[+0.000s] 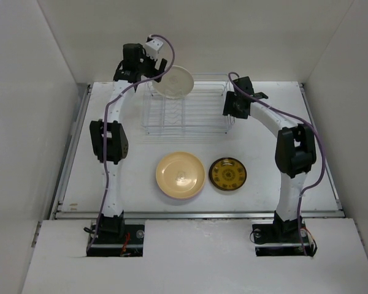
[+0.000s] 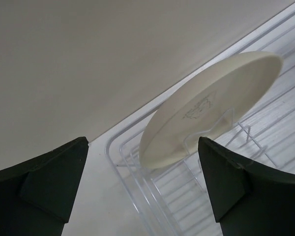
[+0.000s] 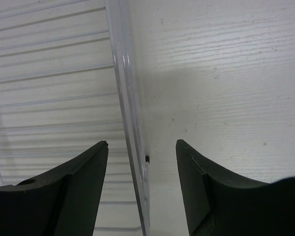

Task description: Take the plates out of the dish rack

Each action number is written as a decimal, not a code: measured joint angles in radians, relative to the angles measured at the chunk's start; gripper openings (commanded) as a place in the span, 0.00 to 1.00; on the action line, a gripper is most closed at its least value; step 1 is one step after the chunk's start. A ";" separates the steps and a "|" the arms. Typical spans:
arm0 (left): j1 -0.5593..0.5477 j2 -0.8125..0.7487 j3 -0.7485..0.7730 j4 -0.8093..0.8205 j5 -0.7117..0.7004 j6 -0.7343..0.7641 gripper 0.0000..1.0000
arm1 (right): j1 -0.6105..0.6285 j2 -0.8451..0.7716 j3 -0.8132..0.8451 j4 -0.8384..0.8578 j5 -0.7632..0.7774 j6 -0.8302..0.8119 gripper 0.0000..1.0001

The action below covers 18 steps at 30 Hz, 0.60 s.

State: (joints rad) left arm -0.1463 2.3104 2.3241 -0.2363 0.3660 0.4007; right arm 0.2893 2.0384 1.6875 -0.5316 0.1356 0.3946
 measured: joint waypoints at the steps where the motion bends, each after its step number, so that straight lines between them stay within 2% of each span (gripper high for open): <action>1: 0.004 0.027 0.003 0.026 0.007 -0.003 0.93 | 0.000 0.003 0.005 -0.002 0.002 -0.004 0.64; 7: 0.017 0.148 0.004 0.147 0.029 -0.049 0.79 | 0.000 0.015 0.043 -0.006 0.009 -0.022 0.64; 11: 0.024 0.183 0.004 0.210 0.079 -0.095 0.56 | 0.000 0.016 0.050 -0.014 0.014 -0.034 0.64; 12: 0.027 0.185 0.004 0.217 0.099 -0.106 0.42 | 0.000 0.016 0.051 -0.016 0.016 -0.036 0.64; 15: 0.032 0.185 0.004 0.241 0.157 -0.145 0.30 | 0.000 0.016 0.050 -0.031 0.027 -0.041 0.64; 16: 0.035 0.185 0.004 0.252 0.169 -0.159 0.20 | 0.000 0.016 0.050 -0.037 0.031 -0.042 0.64; 18: 0.043 0.185 0.001 0.272 0.185 -0.167 0.11 | 0.000 0.016 0.049 -0.044 0.039 -0.044 0.64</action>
State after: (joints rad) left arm -0.1028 2.4958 2.3253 0.0357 0.5507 0.2340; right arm 0.2893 2.0541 1.7367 -0.5755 0.1745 0.3504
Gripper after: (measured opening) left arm 0.203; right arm 0.635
